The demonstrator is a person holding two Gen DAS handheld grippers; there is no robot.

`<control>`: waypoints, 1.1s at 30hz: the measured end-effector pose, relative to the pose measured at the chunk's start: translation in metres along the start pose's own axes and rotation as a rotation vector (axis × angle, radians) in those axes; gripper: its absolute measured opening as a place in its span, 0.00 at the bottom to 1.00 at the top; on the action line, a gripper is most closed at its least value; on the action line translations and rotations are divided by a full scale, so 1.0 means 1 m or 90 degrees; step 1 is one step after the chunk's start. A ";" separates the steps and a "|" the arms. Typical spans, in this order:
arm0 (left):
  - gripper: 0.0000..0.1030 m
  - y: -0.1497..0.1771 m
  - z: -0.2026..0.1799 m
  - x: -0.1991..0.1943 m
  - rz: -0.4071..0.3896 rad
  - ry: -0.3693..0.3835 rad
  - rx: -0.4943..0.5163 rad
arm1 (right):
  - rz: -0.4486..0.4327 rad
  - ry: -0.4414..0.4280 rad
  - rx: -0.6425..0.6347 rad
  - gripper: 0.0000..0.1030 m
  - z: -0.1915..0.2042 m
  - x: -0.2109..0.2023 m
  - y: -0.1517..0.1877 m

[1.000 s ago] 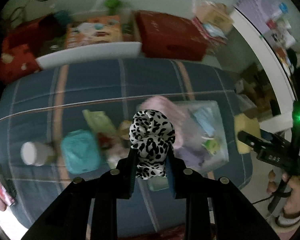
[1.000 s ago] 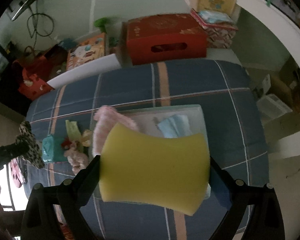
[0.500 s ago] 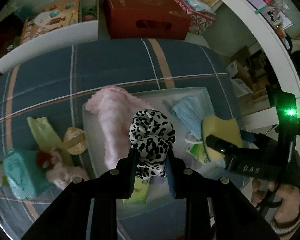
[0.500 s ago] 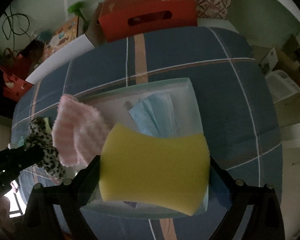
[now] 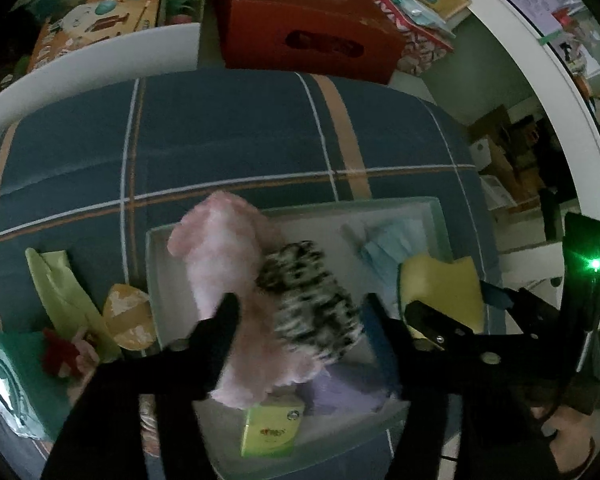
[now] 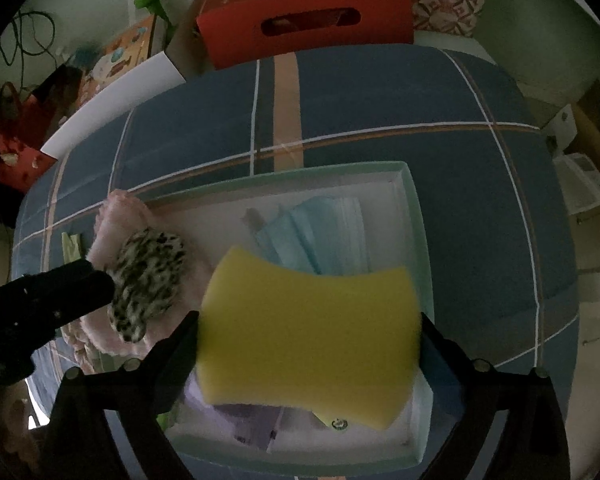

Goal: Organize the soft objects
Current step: 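Open both tools to drop the sponge and scrunchie into the tray, then move both open tools back over the remaining items beside the tray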

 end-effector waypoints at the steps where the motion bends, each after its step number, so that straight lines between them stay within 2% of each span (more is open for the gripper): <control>1: 0.72 0.000 0.001 -0.002 -0.002 -0.002 0.001 | -0.002 0.000 0.004 1.00 -0.001 0.001 0.000; 3: 0.74 -0.001 0.004 -0.005 -0.007 -0.013 0.004 | -0.006 -0.001 0.010 1.00 -0.002 0.000 -0.001; 6: 0.87 -0.001 0.008 -0.010 -0.018 -0.022 0.002 | -0.012 -0.002 0.015 1.00 -0.003 -0.002 -0.003; 17: 0.89 0.003 0.018 -0.037 -0.062 -0.055 0.005 | -0.023 0.009 0.004 1.00 0.006 -0.017 0.001; 23: 0.89 0.012 0.027 -0.063 -0.097 -0.080 0.003 | -0.053 0.011 -0.012 1.00 0.017 -0.041 0.007; 33: 0.89 0.045 0.061 -0.093 -0.133 -0.121 -0.029 | -0.105 -0.001 -0.067 1.00 0.056 -0.065 0.028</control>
Point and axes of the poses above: each gripper's, at about its wrist camera, not at the fingertips, and x roughly the way its jaws point, z to its left, y to its underside, the point moved 8 cm from there along x, roughly the way its jaws point, and after that the axes turned 2 degrees about z, right-handed, at the moved point
